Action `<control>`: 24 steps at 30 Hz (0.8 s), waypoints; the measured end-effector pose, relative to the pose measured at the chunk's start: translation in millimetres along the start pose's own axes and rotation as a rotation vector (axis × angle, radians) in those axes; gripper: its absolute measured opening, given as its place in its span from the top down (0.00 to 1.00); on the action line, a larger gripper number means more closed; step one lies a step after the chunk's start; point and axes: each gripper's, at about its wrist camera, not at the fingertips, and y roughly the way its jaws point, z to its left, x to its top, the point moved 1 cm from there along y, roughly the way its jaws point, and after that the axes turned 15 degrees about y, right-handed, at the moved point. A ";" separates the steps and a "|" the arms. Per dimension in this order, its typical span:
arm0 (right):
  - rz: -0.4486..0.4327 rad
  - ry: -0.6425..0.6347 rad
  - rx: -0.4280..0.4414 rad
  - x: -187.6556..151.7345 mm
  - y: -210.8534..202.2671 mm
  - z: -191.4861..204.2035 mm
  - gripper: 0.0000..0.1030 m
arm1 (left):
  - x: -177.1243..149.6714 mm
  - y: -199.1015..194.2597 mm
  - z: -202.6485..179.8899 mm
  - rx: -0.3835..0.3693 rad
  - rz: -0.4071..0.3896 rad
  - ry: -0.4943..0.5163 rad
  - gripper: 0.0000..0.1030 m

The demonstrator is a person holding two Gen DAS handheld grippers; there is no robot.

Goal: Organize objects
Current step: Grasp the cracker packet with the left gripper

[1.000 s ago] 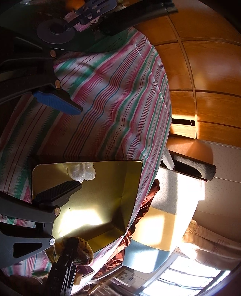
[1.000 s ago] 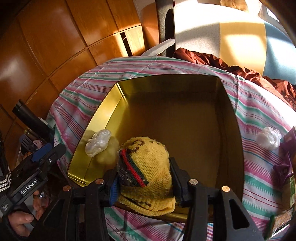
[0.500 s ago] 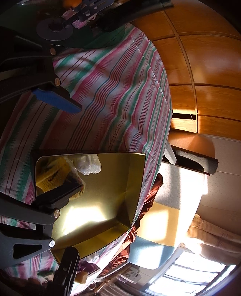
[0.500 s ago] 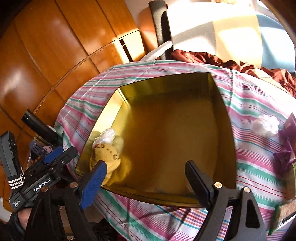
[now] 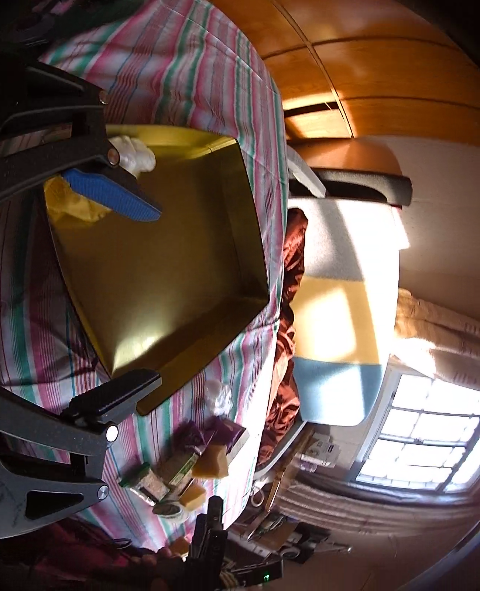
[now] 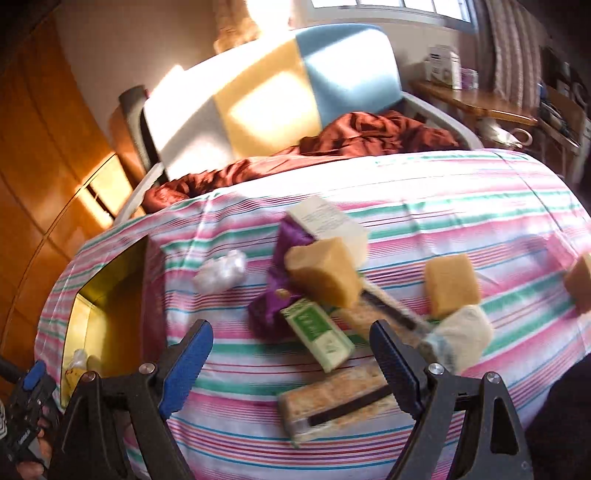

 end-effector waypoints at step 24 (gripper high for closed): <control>-0.048 0.406 0.168 29.6 -1.0 -103.2 0.12 | 39.3 146.9 -255.7 -0.524 0.161 0.560 0.22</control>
